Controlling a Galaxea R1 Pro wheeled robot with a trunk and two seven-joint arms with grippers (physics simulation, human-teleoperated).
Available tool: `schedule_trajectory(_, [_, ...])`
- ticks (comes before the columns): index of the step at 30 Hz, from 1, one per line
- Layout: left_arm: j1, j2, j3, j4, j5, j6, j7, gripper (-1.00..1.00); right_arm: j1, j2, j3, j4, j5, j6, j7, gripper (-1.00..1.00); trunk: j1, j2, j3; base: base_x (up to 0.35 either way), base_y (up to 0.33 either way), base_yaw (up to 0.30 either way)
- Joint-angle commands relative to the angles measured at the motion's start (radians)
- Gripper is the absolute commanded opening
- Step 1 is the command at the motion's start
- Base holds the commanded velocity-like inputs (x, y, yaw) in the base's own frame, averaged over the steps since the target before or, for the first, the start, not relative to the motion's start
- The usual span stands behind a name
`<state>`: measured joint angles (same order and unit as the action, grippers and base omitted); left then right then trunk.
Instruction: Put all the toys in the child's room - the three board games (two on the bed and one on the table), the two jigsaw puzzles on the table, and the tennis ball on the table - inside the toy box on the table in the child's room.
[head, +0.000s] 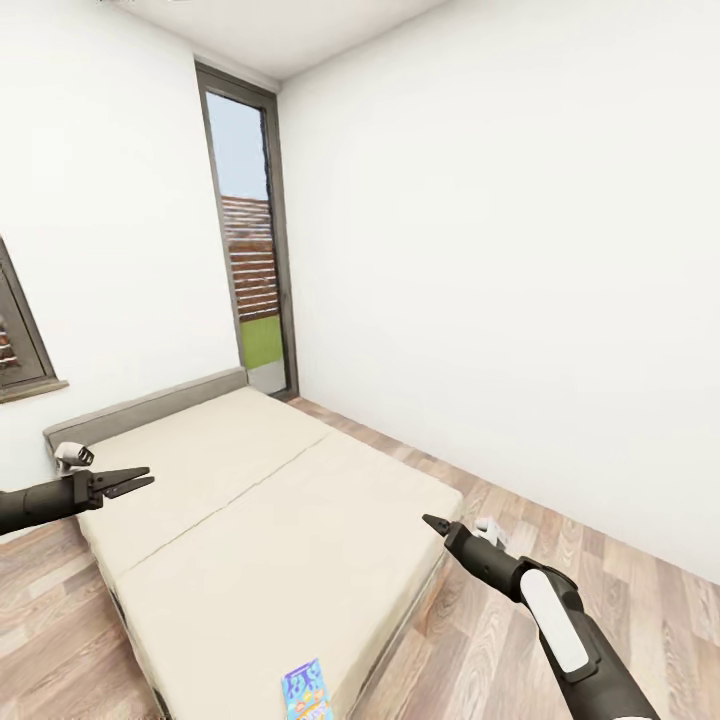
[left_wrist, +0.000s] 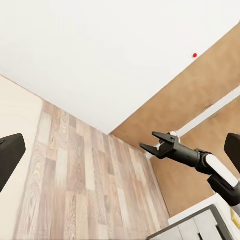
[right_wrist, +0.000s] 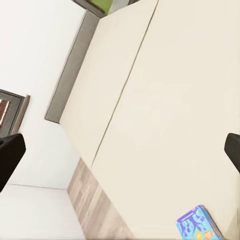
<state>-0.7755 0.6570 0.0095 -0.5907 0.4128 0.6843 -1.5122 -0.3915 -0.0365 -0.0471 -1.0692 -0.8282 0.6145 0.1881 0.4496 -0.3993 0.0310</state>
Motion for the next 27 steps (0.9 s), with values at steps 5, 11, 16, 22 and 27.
schedule_trajectory(5, [-0.001,0.000,0.000,0.000,0.000,0.011,-0.003,1.00,-0.001,0.000,-0.002,0.000,0.000,0.005,0.004,1.00,0.000,-0.001,0.000,0.041,-0.290,0.200])
schedule_trajectory(11, [-0.001,0.000,-0.001,0.000,0.000,0.011,-0.003,1.00,0.000,0.000,-0.002,0.000,0.000,0.005,0.004,1.00,0.000,-0.001,0.000,0.077,-0.279,0.200])
schedule_trajectory(16, [-0.001,0.000,0.000,0.000,0.000,0.011,-0.003,1.00,0.000,0.000,-0.002,0.000,0.000,0.005,0.004,1.00,0.000,-0.001,0.000,0.080,-0.278,0.200])
schedule_trajectory(22, [-0.001,0.000,0.000,0.000,-0.001,0.011,-0.003,1.00,0.000,0.000,-0.002,0.000,0.000,0.005,0.004,1.00,0.000,-0.001,0.000,0.073,-0.278,0.200])
schedule_trajectory(27, [-0.001,0.000,-0.001,0.000,-0.001,0.011,-0.003,1.00,0.000,0.000,-0.002,0.000,0.000,0.005,0.004,1.00,0.000,-0.001,0.000,0.017,-0.285,0.215])
